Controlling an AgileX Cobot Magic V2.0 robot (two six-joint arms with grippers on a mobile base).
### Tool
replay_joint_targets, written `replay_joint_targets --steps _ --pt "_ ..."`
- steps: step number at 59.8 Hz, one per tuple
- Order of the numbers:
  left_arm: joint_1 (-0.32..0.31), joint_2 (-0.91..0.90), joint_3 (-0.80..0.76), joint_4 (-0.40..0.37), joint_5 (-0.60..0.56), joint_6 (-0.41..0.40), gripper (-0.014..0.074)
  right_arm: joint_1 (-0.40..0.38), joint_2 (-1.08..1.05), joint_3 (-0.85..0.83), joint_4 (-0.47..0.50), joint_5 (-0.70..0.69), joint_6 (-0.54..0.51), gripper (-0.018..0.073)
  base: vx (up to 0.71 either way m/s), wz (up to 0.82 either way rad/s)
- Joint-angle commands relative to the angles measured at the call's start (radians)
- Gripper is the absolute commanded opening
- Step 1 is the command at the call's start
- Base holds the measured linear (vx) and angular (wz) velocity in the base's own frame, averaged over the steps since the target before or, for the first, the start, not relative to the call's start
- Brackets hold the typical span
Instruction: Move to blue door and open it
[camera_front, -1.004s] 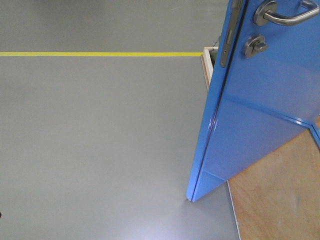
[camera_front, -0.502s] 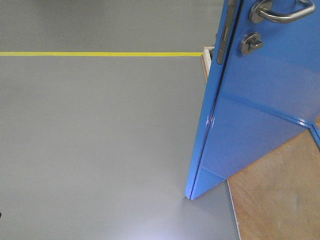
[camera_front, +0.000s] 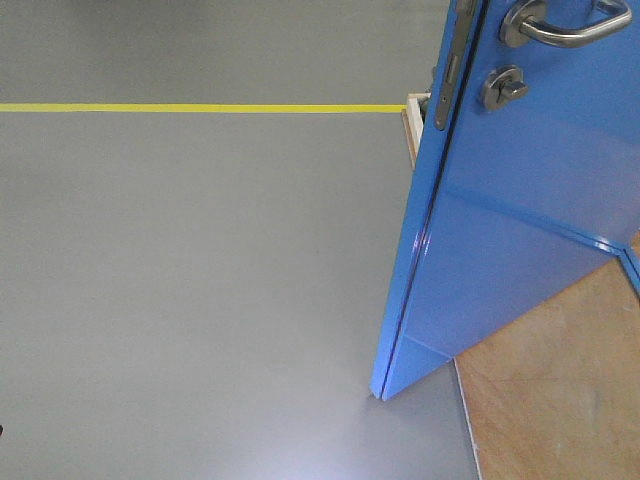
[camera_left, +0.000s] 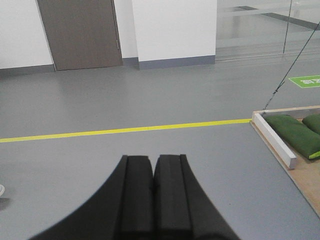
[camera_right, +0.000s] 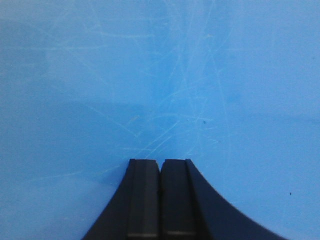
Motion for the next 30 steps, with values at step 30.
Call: replay_joint_targets --steps 30 --pt "-0.008 -0.014 0.006 0.000 -0.084 -0.003 0.0070 0.000 -0.036 -0.031 -0.003 -0.082 -0.005 -0.0008 0.00 0.00"
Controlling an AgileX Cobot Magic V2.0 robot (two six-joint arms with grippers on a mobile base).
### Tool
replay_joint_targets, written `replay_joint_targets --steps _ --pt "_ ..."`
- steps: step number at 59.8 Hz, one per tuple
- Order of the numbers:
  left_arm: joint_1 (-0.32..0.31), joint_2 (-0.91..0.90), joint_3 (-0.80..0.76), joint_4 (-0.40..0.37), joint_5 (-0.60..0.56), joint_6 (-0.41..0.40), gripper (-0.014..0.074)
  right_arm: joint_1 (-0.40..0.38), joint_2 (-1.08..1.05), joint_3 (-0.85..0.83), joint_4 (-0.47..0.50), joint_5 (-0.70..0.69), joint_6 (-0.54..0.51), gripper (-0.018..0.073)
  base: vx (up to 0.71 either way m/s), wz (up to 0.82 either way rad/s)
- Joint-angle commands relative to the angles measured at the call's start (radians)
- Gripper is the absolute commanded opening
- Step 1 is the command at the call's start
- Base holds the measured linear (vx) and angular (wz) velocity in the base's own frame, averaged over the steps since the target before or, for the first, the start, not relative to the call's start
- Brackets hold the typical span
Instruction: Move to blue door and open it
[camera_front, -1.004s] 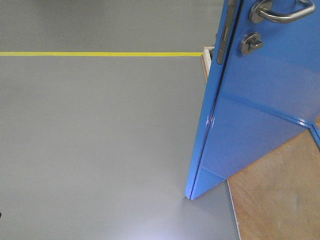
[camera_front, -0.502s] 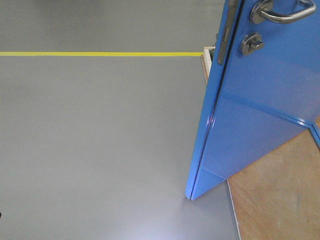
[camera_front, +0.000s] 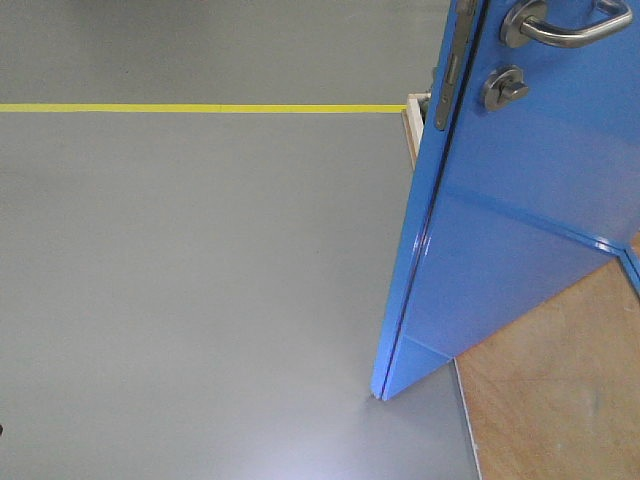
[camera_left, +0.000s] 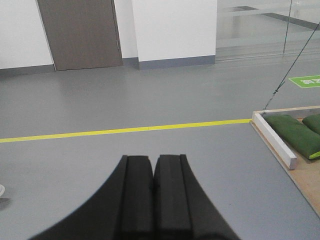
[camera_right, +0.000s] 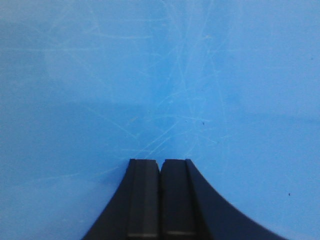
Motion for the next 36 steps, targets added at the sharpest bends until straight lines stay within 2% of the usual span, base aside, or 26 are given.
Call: replay_joint_targets --steps 1,36 --pt "-0.008 -0.014 0.006 0.000 -0.084 -0.003 0.0070 0.000 -0.036 -0.031 -0.003 -0.083 -0.005 -0.0008 0.00 0.00" --pt "-0.008 -0.014 0.006 0.000 -0.084 -0.003 0.0070 0.000 -0.036 -0.031 -0.003 -0.083 -0.005 -0.0008 0.05 0.02"
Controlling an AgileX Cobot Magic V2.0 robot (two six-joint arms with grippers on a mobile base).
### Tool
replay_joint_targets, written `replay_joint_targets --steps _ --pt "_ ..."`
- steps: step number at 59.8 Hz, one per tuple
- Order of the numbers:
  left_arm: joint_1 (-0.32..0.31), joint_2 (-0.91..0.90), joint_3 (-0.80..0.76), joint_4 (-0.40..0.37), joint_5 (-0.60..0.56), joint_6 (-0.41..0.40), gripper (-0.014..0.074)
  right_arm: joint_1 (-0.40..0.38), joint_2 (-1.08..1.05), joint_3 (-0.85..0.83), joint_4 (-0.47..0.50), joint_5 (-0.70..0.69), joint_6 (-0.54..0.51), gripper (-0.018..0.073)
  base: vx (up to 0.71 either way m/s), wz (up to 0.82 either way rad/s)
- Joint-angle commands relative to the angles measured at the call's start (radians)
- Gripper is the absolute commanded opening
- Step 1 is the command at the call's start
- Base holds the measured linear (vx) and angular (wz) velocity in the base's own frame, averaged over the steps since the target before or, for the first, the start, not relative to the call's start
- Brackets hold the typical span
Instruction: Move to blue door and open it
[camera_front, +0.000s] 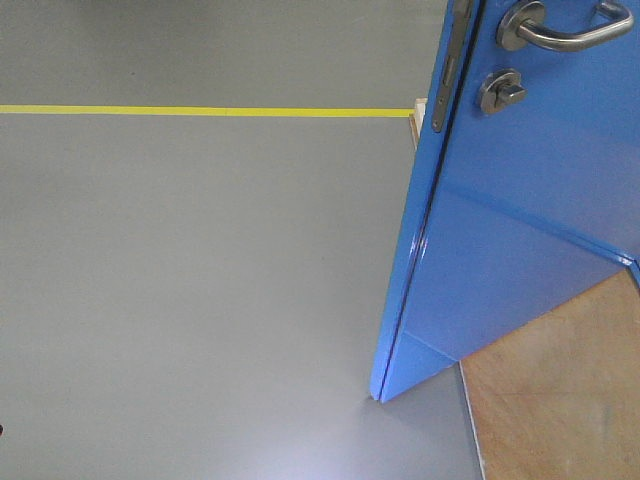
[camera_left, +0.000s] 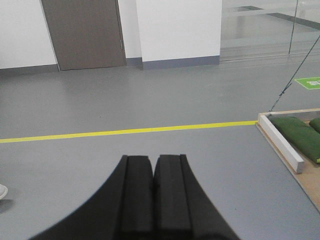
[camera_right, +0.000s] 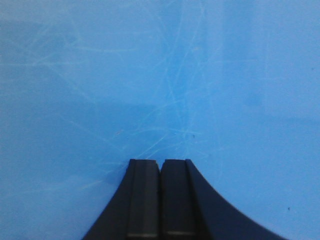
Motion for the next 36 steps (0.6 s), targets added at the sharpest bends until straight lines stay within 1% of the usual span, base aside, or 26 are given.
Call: replay_joint_targets --steps 1,36 --pt "-0.008 -0.014 0.006 0.000 -0.084 -0.003 0.0070 0.001 -0.026 -0.031 -0.003 -0.089 -0.005 -0.0008 0.12 0.03" --pt "-0.008 -0.014 0.006 0.000 -0.084 -0.003 0.0070 0.001 -0.026 -0.031 -0.003 -0.089 -0.005 -0.0008 0.17 0.03"
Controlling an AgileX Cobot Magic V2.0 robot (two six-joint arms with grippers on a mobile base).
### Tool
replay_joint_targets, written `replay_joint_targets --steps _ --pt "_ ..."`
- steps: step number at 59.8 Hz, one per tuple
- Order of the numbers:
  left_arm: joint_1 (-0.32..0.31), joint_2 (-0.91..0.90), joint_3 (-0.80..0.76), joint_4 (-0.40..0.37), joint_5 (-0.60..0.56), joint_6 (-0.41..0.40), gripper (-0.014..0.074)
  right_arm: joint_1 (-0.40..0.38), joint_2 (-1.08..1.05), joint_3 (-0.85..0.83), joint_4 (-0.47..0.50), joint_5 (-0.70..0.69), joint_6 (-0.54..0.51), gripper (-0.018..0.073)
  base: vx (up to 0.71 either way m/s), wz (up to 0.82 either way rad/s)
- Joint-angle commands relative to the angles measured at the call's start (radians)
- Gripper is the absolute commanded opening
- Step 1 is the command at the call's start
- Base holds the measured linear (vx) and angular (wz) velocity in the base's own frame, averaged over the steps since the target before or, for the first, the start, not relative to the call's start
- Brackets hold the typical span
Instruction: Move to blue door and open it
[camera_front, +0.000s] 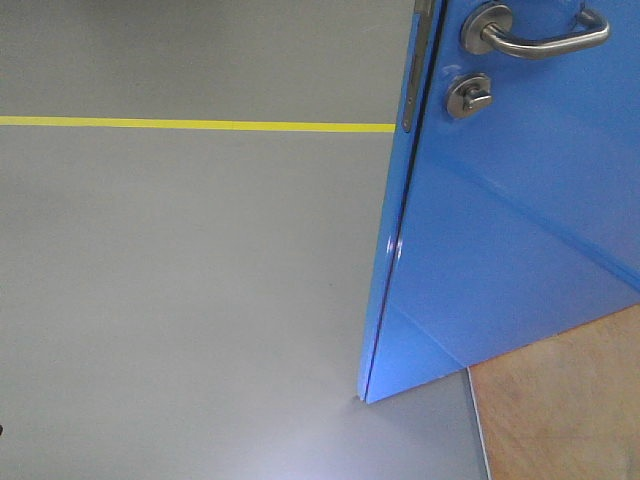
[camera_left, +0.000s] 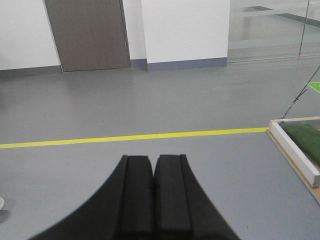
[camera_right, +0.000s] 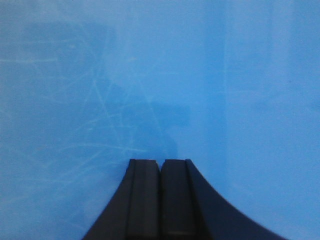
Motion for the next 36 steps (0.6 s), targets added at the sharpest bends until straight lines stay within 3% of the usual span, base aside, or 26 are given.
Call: replay_joint_targets --steps 1,36 --pt "-0.008 -0.014 0.006 0.000 -0.084 -0.003 0.0070 0.000 -0.025 -0.031 -0.003 -0.082 -0.006 -0.0008 0.20 0.01" --pt "-0.008 -0.014 0.006 0.000 -0.084 -0.003 0.0070 0.000 -0.025 -0.031 -0.003 -0.082 -0.006 -0.0008 0.21 0.02"
